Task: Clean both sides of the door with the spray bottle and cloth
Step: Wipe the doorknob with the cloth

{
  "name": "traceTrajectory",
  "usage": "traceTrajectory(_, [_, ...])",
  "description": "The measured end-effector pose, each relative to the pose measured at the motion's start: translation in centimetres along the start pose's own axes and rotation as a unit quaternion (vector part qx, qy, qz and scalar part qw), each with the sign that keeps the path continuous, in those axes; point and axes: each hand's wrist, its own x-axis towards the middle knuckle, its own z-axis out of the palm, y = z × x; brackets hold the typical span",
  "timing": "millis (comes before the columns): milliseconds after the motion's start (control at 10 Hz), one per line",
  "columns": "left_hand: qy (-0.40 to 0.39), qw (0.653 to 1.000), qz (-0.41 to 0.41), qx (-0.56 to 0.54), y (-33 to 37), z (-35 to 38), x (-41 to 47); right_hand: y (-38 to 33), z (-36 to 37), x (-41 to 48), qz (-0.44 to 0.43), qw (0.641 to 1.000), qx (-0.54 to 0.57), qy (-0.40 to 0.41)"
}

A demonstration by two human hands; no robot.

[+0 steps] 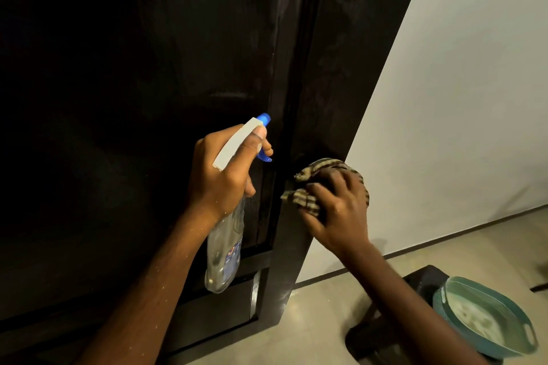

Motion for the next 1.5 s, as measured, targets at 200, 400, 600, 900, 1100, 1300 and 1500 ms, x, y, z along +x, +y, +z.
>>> traceTrajectory(200, [0.001, 1.0, -0.005, -0.015, -0.2, 0.2, 0.2, -1.1, 0.6, 1.0, 0.106, 0.989, 0.071, 0.073])
traceTrajectory(400, [-0.009, 1.0, -0.005, -0.021, 0.0, 0.0, 0.2, -3.7, -0.5, 3.0, 0.592, 0.585, 0.522, 0.188])
traceTrajectory(600, [-0.019, 1.0, -0.008, -0.009, 0.2, -0.3, 0.1, -2.3, -0.5, 0.7, 0.027, 0.999, -0.026, -0.018])
traceTrajectory(900, [-0.018, 0.998, -0.035, -0.043, 0.3, -0.3, 0.0, -3.0, 0.2, 1.9, 0.309, 0.907, 0.244, 0.152])
traceTrajectory(1100, [-0.023, 0.998, -0.039, -0.048, 0.2, -0.3, 0.1, -3.7, -1.6, 4.3, 0.64, 0.463, 0.581, 0.197])
traceTrajectory(1300, [-0.03, 0.998, -0.036, -0.039, 0.1, -0.5, 0.2, -2.5, -0.3, 0.1, 0.021, 0.999, -0.013, -0.025])
traceTrajectory(1500, [-0.028, 0.998, -0.037, -0.041, 0.3, -0.4, 0.2, -0.6, 1.4, 0.2, -0.064, 0.988, -0.121, 0.071])
